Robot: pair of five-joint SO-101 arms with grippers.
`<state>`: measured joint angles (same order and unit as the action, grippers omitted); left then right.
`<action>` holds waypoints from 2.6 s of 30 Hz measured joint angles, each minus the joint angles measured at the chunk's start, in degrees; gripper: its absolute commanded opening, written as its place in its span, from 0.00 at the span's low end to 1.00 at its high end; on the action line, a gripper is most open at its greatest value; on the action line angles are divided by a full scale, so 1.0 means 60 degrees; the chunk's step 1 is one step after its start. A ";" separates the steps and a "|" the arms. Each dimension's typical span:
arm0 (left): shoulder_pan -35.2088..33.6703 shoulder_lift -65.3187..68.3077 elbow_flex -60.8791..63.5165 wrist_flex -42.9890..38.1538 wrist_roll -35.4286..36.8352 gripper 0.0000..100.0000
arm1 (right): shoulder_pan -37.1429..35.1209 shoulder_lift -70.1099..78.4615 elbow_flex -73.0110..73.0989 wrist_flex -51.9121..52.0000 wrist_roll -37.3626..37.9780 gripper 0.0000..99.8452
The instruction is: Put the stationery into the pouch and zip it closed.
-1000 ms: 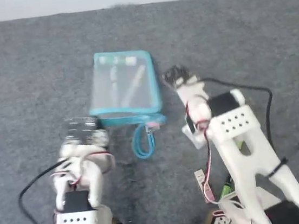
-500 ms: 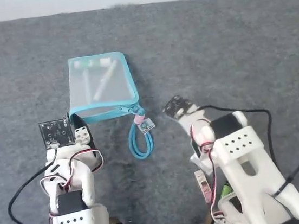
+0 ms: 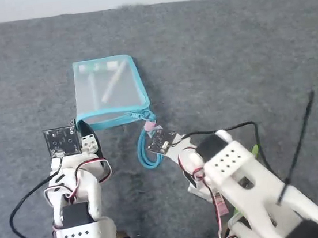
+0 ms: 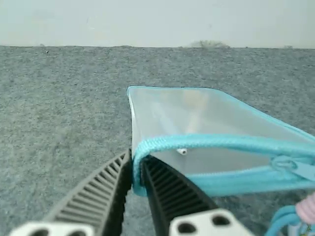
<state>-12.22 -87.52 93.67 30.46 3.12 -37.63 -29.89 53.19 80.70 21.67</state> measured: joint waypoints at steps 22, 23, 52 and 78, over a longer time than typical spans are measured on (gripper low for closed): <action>0.0000 0.0000 0.0000 0.0000 0.0000 0.01 | 0.0762 0.1245 0.0293 -0.1319 -0.0088 0.23; 0.0000 0.0000 0.0000 0.0000 0.0000 0.01 | 0.0762 0.1245 0.0322 -0.1348 -0.0088 0.23; 0.0029 0.0000 -0.0015 0.0000 0.0029 0.01 | 0.2271 0.3810 -0.0615 -0.1993 0.0396 0.15; 0.0029 0.0000 -0.0015 0.0000 0.0029 0.01 | 0.2681 0.0718 -0.0176 0.1040 0.4586 0.16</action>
<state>-12.04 -87.52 93.58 30.46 3.30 -21.54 -25.58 52.13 86.95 49.19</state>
